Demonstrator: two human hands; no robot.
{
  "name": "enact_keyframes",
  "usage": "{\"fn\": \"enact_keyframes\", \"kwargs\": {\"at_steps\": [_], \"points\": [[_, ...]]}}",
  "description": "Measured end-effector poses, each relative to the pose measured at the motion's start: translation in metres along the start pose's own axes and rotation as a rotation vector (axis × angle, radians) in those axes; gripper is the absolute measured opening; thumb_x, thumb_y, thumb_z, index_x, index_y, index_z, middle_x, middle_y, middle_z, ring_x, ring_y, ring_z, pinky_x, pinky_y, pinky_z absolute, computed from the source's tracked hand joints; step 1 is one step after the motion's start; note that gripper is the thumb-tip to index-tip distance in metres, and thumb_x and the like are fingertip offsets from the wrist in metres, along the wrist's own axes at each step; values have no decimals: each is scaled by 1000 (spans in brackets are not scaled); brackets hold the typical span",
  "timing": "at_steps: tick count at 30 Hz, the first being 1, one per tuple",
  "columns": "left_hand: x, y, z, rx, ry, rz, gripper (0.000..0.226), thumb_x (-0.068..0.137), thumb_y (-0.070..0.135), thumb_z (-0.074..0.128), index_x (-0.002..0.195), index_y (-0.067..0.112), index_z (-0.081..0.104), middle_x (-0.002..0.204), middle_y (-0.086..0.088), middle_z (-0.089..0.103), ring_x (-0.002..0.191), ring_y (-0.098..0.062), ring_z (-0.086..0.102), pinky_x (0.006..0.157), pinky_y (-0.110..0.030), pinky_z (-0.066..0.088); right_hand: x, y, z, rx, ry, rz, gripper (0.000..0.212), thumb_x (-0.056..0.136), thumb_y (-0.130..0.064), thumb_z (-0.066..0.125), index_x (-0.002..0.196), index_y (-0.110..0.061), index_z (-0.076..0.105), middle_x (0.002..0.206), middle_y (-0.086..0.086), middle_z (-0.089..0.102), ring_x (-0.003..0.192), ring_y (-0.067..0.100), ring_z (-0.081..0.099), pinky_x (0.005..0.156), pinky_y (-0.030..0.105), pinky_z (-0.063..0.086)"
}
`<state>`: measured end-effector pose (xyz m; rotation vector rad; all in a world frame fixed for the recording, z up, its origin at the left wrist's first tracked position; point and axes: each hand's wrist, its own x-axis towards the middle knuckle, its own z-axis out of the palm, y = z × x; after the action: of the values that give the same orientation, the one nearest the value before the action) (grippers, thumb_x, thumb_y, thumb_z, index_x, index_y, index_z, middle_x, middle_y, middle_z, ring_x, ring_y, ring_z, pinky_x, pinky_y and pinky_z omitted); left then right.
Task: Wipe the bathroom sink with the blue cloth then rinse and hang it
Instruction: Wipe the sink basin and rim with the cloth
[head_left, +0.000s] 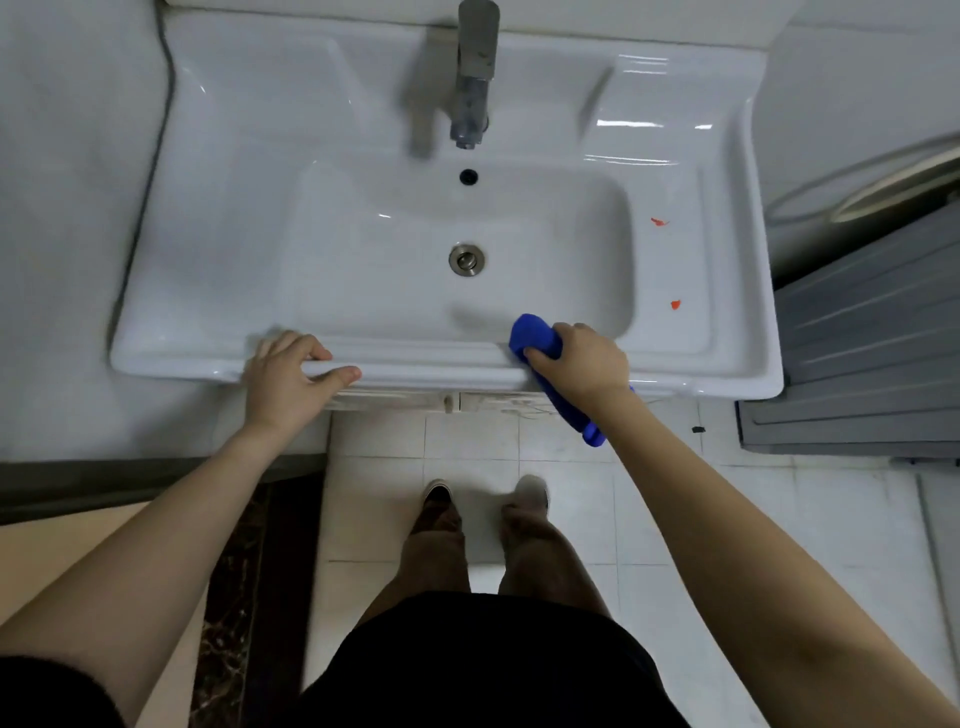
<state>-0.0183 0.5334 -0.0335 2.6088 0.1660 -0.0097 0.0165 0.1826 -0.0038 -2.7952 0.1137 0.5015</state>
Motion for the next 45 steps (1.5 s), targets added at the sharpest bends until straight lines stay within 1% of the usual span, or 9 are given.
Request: {"fn": "enact_keyframes", "kwargs": {"at_steps": [7, 11, 15, 23, 29, 34, 38, 42, 45], "points": [[0, -3, 2, 24, -17, 17, 39, 69, 54, 75, 76, 18, 62, 86, 0, 63, 93, -27, 54, 78, -38, 39, -6, 125, -44, -25, 5, 164, 34, 87, -54, 51, 72, -24, 47, 75, 3, 62, 62, 21, 57, 53, 29, 39], [-1, -9, 5, 38, 15, 57, 44, 71, 66, 62, 76, 22, 59, 84, 5, 59, 90, -27, 56, 80, -32, 36, -1, 143, -48, -43, 4, 122, 35, 88, -52, 51, 69, -23, 48, 65, -2, 59, 54, 14, 52, 46, 24, 31], [-6, -5, 12, 39, 81, 30, 38, 72, 61, 64, 80, 24, 59, 86, 0, 62, 89, -23, 54, 80, -27, 33, 0, 144, -43, -22, 43, 137, 34, 87, -51, 51, 71, -21, 50, 66, -1, 59, 56, 18, 54, 49, 26, 37], [-12, 13, 8, 40, 86, -48, 33, 73, 40, 74, 84, 10, 65, 90, -8, 65, 92, -27, 54, 84, -35, 37, 8, 31, -7, 14, -29, -98, 35, 88, -52, 50, 79, -18, 50, 80, 1, 54, 64, 25, 53, 55, 29, 36], [-14, 14, 5, 12, 63, -98, 27, 74, 33, 81, 86, 15, 64, 92, -1, 62, 96, -22, 50, 83, -36, 40, 5, -24, 10, 45, -55, -205, 35, 90, -52, 49, 80, -18, 49, 77, 0, 49, 58, 20, 49, 49, 28, 32], [-12, 10, 4, -1, 54, -69, 28, 73, 38, 80, 83, 19, 63, 91, 2, 62, 94, -22, 51, 82, -35, 40, 1, 66, -20, 17, -9, -38, 37, 86, -57, 50, 76, -21, 50, 76, 0, 57, 64, 25, 56, 56, 32, 44], [-10, 5, 5, 15, 44, -39, 30, 72, 49, 72, 82, 22, 62, 90, 3, 63, 92, -24, 53, 81, -32, 37, -4, 155, -50, -32, 60, 175, 36, 86, -56, 49, 71, -23, 49, 67, 2, 60, 58, 23, 55, 50, 28, 36], [-6, 8, 1, 55, -35, -58, 30, 76, 44, 75, 86, 19, 63, 96, -1, 64, 98, -28, 54, 83, -36, 39, -2, 173, -54, -50, 76, 225, 37, 86, -57, 48, 73, -22, 53, 61, 1, 59, 55, 21, 55, 50, 26, 36], [4, 29, -6, 121, -145, -186, 37, 79, 39, 75, 101, 12, 66, 110, -11, 63, 107, -33, 54, 86, -40, 43, -2, 171, -54, -44, 81, 229, 37, 86, -56, 49, 75, -21, 54, 62, 1, 59, 55, 20, 55, 50, 26, 38]]}}
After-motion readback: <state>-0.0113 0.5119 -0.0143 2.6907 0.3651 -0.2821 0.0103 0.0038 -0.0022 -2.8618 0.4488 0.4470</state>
